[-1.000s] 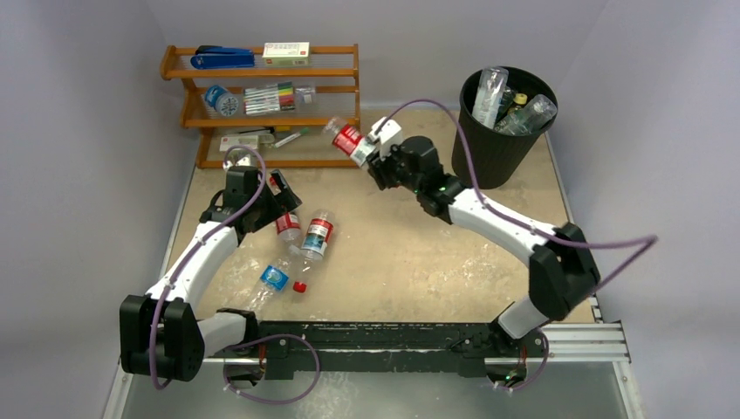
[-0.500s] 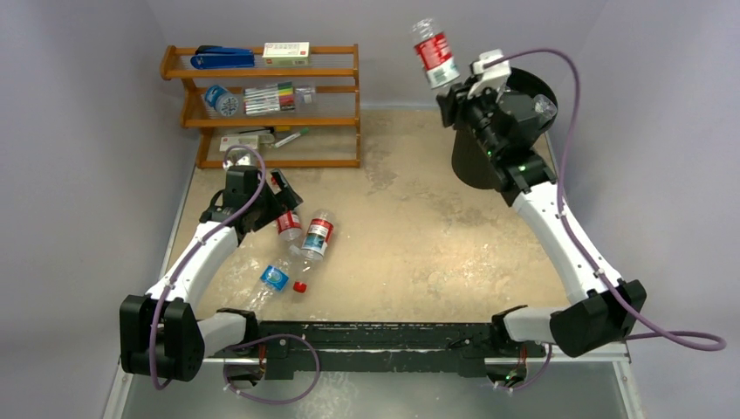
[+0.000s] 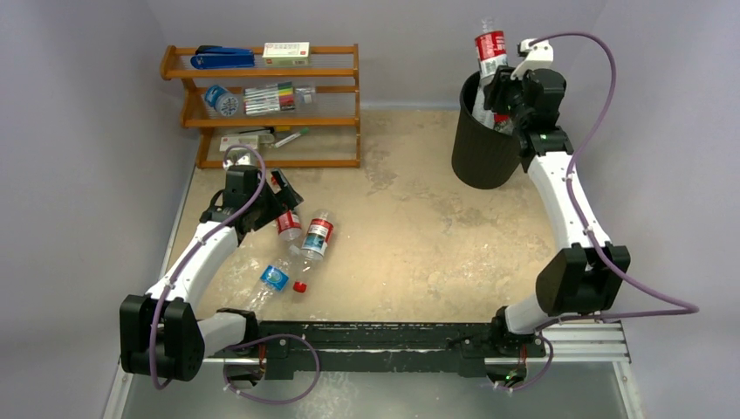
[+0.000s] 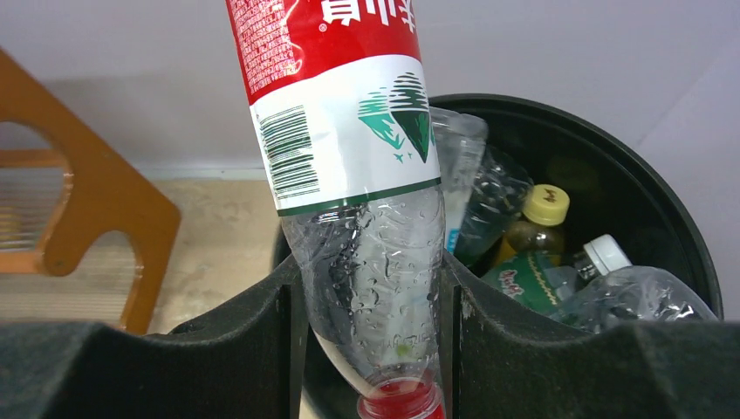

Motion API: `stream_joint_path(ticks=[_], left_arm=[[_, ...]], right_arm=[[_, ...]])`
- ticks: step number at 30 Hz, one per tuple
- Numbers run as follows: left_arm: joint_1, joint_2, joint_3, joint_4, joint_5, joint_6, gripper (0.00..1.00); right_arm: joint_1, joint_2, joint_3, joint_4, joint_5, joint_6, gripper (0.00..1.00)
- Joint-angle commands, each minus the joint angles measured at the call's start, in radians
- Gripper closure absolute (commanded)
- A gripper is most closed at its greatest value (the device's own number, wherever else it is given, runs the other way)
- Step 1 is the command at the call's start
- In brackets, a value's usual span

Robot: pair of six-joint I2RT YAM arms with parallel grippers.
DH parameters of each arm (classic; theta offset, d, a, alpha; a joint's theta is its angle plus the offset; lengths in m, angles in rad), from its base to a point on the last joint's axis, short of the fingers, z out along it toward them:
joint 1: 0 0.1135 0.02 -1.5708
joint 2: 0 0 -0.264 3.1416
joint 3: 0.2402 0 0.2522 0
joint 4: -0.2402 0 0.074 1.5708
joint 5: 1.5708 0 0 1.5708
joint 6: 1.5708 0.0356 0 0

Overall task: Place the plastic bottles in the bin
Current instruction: Pick up the plastic bottle at the center of the board, then place the plastic bottle in the trash bin.

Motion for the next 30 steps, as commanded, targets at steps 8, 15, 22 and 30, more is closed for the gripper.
stream_joint_path(ticks=[8, 15, 22, 30], left_arm=[[0.006, 0.013, 0.006, 0.055, 0.014, -0.005, 0.05], [0.006, 0.020, 0.010, 0.056, 0.012, -0.005, 0.05], [0.006, 0.030, 0.011, 0.058, 0.013, -0.007, 0.05], [0.006, 0.035, 0.012, 0.061, 0.013, -0.008, 0.05]], right_arm=[[-0.057, 0.094, 0.084, 0.066, -0.055, 0.056, 0.50], [-0.061, 0.131, 0.091, 0.048, -0.064, 0.058, 0.30], [-0.063, 0.080, 0.082, 0.025, -0.033, 0.051, 0.19], [-0.063, -0.008, 0.105, -0.027, -0.019, 0.051, 0.18]])
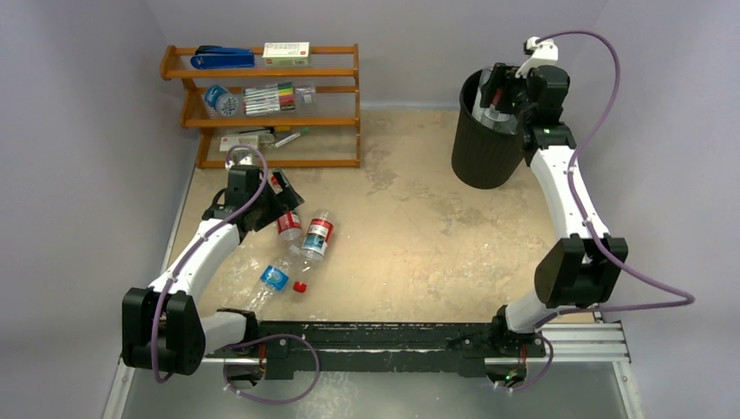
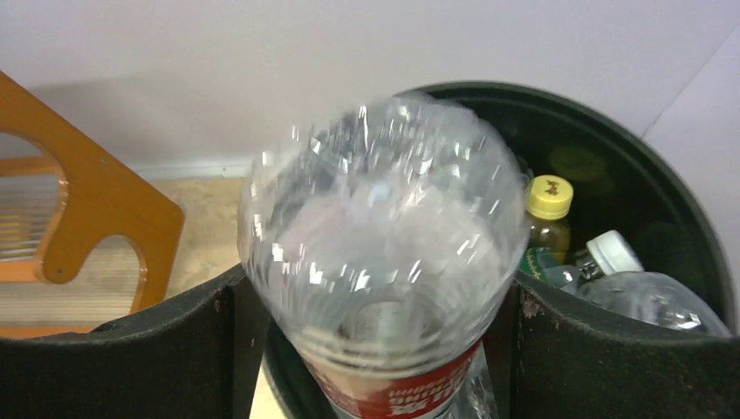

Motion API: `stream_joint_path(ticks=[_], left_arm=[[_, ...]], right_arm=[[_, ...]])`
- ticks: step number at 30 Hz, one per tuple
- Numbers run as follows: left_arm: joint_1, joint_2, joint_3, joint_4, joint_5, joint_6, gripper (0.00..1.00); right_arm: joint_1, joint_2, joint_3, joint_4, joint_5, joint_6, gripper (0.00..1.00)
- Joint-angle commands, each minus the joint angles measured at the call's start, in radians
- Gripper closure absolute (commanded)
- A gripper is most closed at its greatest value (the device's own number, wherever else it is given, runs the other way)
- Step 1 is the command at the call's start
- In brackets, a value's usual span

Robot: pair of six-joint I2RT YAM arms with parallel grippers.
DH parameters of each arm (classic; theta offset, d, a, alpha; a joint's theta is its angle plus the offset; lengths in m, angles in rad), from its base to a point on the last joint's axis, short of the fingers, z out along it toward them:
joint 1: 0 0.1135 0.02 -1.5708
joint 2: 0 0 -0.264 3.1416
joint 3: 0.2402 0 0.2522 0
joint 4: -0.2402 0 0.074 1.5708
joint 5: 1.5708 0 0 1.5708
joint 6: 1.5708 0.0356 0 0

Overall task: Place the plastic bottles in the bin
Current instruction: Place the plastic bottle in the trash bin, then pick up the plastic bottle at the center of the board.

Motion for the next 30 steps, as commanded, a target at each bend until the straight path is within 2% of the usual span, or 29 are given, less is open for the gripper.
stream_joint_path(ticks=[1, 8, 15, 17, 22, 30], left_arm=[[0.005, 0.003, 0.012, 0.053, 0.009, -0.008, 0.05], [0.005, 0.014, 0.007, 0.056, 0.002, -0.013, 0.05], [-0.003, 0.017, 0.002, 0.063, -0.004, -0.022, 0.05], [-0.004, 0.018, 0.001, 0.069, -0.003, -0.024, 0.05], [-0.010, 0.019, 0.000, 0.071, -0.003, -0.030, 0.05], [-0.010, 0.002, -0.001, 0.055, -0.011, -0.025, 0.05]], right_arm=[[-0.005, -0.101, 0.067, -0.005, 0.024, 0.000, 0.18], [-0.003, -0.163, 0.089, -0.065, -0.037, 0.001, 0.16], [0.021, -0.185, 0.024, -0.101, -0.275, 0.055, 0.16], [0.067, -0.191, -0.010, -0.089, -0.309, 0.065, 0.16], [0.239, -0.175, -0.035, -0.106, -0.276, 0.063, 0.16], [0.421, -0.207, -0.139, -0.056, -0.279, 0.130, 0.16]])
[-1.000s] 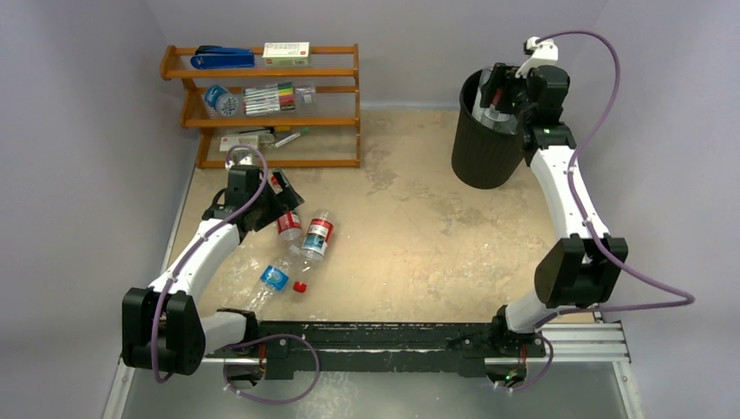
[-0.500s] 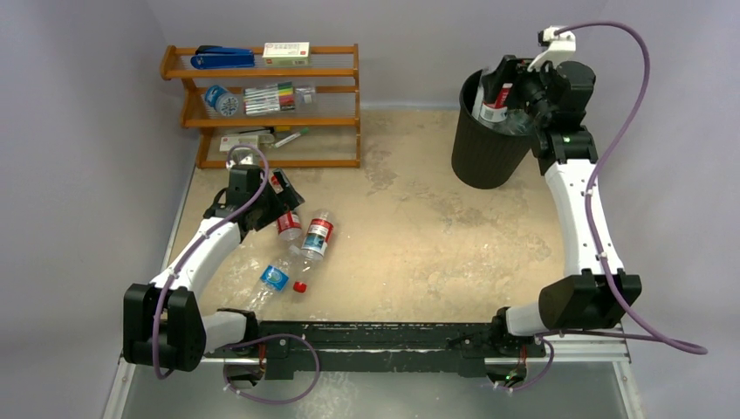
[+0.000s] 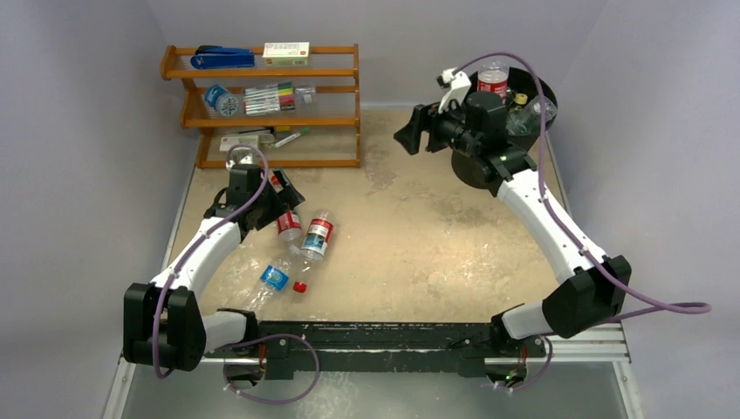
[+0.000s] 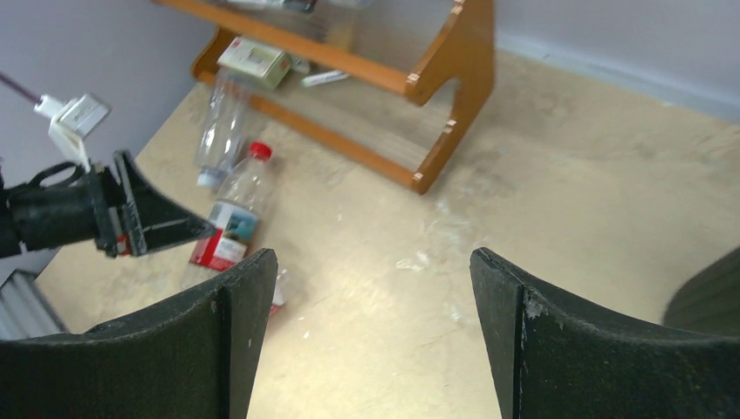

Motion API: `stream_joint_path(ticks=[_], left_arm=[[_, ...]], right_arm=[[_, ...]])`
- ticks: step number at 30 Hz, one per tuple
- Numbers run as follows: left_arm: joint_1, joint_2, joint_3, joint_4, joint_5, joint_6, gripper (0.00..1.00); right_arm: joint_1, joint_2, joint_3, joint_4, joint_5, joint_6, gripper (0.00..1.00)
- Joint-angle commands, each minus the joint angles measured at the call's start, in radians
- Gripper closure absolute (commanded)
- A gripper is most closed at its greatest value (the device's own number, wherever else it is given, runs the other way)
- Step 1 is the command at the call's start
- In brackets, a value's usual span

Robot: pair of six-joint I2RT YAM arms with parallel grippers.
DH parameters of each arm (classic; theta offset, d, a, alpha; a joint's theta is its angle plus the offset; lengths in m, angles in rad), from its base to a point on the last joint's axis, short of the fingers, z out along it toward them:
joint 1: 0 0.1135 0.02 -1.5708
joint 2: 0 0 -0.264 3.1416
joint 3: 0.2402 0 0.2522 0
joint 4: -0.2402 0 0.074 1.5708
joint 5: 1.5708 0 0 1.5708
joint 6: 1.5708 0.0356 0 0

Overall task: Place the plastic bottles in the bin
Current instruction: Pick up the plastic bottle at the center of the board.

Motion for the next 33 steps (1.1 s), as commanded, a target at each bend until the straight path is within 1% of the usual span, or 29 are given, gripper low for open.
stream_joint_path(ticks=[1, 6, 14, 18, 19, 21, 24, 29, 33], left_arm=[[-0.007, -0.018, -0.002, 0.029, -0.008, -0.007, 0.05], [-0.009, -0.012, 0.001, 0.040, 0.000, -0.013, 0.05], [-0.009, -0.021, -0.002, 0.035, 0.003, -0.009, 0.05], [-0.009, -0.042, -0.030, 0.050, 0.013, -0.014, 0.05], [-0.009, -0.043, -0.037, 0.059, 0.026, -0.020, 0.05], [-0.009, -0.042, -0.043, 0.072, 0.056, -0.032, 0.05], [-0.010, -0.049, -0.037, 0.083, 0.129, -0.054, 0.05], [-0.009, -0.097, -0.015, 0.063, 0.205, -0.074, 0.05], [-0.009, -0.139, 0.013, 0.000, 0.212, -0.053, 0.05]], right_arm=[[0.084, -0.046, -0.055, 0.073, -0.047, 0.060, 0.16], [0.184, -0.024, -0.163, 0.146, -0.072, 0.119, 0.16], [0.267, 0.025, -0.274, 0.260, -0.119, 0.196, 0.15], [0.277, 0.040, -0.346, 0.327, -0.151, 0.228, 0.12], [0.276, 0.041, -0.364, 0.340, -0.158, 0.232, 0.09], [0.276, 0.033, -0.405, 0.363, -0.163, 0.238, 0.01], [0.276, 0.001, -0.474, 0.395, -0.167, 0.250, 0.00], [0.277, -0.075, -0.605, 0.469, -0.184, 0.298, 0.00], [0.277, -0.108, -0.641, 0.460, -0.197, 0.296, 0.00]])
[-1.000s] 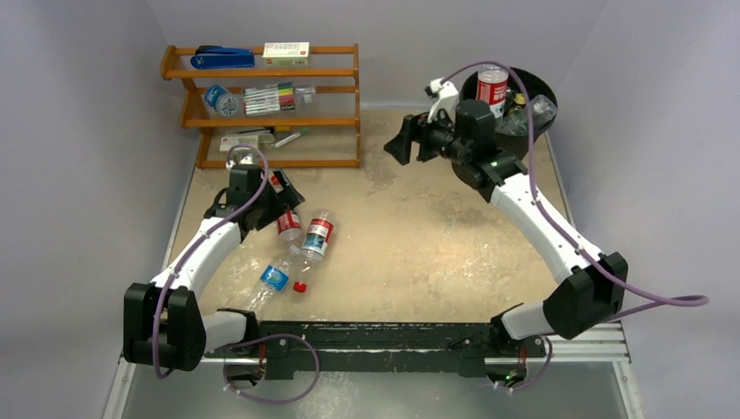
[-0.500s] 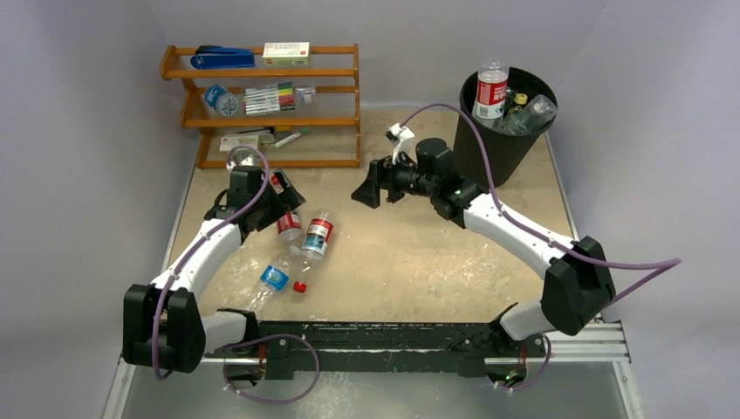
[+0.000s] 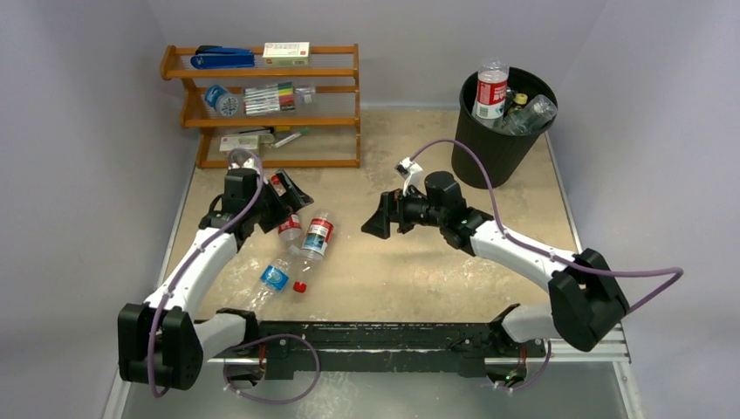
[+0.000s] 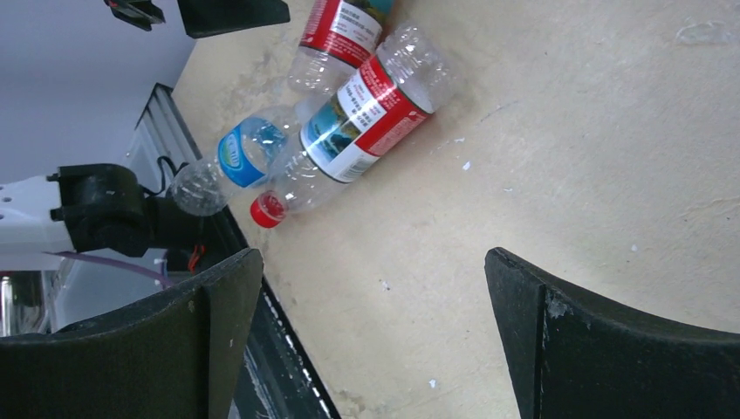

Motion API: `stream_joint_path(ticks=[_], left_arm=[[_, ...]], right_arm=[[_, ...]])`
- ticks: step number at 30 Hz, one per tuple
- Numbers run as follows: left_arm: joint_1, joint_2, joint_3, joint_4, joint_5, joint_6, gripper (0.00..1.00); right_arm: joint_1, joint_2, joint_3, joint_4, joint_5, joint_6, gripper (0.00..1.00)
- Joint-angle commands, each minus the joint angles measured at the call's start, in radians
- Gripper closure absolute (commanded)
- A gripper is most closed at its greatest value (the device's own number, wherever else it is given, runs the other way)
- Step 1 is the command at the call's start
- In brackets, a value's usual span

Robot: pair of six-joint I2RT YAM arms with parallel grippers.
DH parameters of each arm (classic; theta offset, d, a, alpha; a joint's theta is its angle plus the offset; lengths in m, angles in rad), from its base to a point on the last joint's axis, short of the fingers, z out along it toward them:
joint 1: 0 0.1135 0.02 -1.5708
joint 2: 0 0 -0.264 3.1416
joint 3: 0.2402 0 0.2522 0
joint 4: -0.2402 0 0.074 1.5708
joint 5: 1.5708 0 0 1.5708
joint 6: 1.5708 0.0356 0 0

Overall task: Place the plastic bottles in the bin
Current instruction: Pick up the plastic bottle at the center of the board.

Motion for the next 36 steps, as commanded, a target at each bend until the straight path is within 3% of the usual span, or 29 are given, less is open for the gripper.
stream_joint_path(ticks=[1, 13, 26, 36], left_arm=[[-0.004, -0.069, 0.053, -0.025, 0.053, 0.004, 0.05], [-0.004, -0.215, 0.034, -0.164, 0.071, 0.010, 0.05], [-0.004, -0.338, 0.060, -0.287, 0.022, -0.001, 0.05], [-0.004, -0.398, 0.004, -0.278, -0.010, -0.026, 0.05]], right_arm=[[0.003, -0.064, -0.022, 0.074, -0.042, 0.019, 0.00], [0.002, -0.064, -0.138, 0.196, -0.156, 0.160, 0.00], [0.008, -0.149, -0.277, 0.283, -0.119, 0.309, 0.00], [0.012, 0.118, -0.127, 0.371, -0.175, 0.338, 0.01]])
